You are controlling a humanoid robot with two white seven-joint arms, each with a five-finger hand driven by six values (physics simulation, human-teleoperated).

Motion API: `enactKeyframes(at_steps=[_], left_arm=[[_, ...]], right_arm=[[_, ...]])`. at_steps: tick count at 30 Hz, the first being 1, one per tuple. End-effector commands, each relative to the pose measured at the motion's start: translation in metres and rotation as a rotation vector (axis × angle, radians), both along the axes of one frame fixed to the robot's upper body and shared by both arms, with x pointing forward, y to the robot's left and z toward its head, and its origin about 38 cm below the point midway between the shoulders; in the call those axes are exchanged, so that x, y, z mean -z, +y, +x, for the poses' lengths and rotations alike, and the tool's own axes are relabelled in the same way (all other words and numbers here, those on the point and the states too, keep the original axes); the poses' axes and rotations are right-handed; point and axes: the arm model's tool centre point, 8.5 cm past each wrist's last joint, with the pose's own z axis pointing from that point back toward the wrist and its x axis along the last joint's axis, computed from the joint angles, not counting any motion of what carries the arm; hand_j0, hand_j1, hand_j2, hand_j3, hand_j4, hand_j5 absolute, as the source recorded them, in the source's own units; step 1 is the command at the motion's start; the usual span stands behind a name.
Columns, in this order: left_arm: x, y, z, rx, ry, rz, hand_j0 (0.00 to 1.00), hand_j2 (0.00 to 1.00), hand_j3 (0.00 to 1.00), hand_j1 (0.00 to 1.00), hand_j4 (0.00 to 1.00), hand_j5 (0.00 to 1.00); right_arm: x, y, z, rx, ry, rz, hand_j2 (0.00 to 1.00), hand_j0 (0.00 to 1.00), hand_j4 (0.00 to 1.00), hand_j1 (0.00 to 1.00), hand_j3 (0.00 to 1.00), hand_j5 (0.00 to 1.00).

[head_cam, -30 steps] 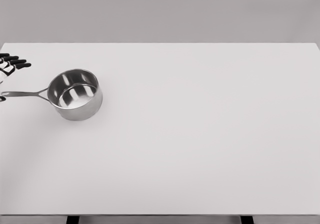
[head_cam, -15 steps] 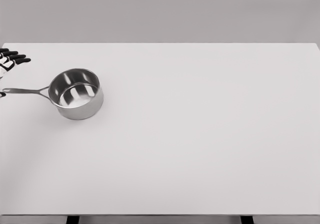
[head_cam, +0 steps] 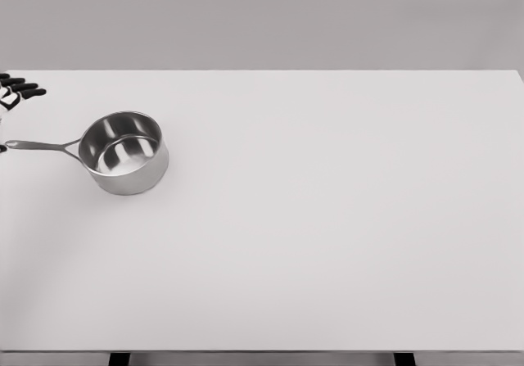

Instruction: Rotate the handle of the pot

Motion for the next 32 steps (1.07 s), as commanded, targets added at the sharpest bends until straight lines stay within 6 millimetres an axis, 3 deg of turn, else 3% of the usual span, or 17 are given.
enactKeyframes(at_steps=[1,12,15,22,26,32], left_arm=[[0.001,0.005,0.0,-0.014,0.004,-0.005,1.0,1.0,1.0,1.0,1.0,1.0],[-0.002,-0.002,-0.001,0.009,-0.001,-0.006,1.0,1.0,1.0,1.0,1.0,1.0],[-0.013,-0.025,-0.005,0.083,-0.031,0.003,1.0,1.0,1.0,1.0,1.0,1.0],[-0.017,-0.073,-0.024,0.232,-0.05,-0.027,1.0,1.0,1.0,1.0,1.0,1.0],[-0.03,-0.108,-0.044,0.353,-0.059,-0.092,1.0,1.0,1.0,1.0,1.0,1.0],[-0.04,-0.114,-0.048,0.38,-0.074,-0.091,1.0,1.0,1.0,1.0,1.0,1.0]], right_arm=[[0.0,0.0,0.0,0.001,-0.001,0.0,1.0,1.0,1.0,1.0,1.0,1.0],[0.0,0.0,0.0,0.001,-0.001,0.0,1.0,1.0,1.0,1.0,1.0,1.0],[0.0,0.0,0.0,0.001,0.001,0.0,1.0,1.0,1.0,1.0,1.0,1.0],[0.0,0.0,0.0,-0.001,0.001,0.0,1.0,1.0,1.0,1.0,1.0,1.0],[0.0,0.0,0.0,-0.001,-0.001,0.0,1.0,1.0,1.0,1.0,1.0,1.0],[0.0,0.0,0.0,0.001,0.001,0.0,1.0,1.0,1.0,1.0,1.0,1.0]])
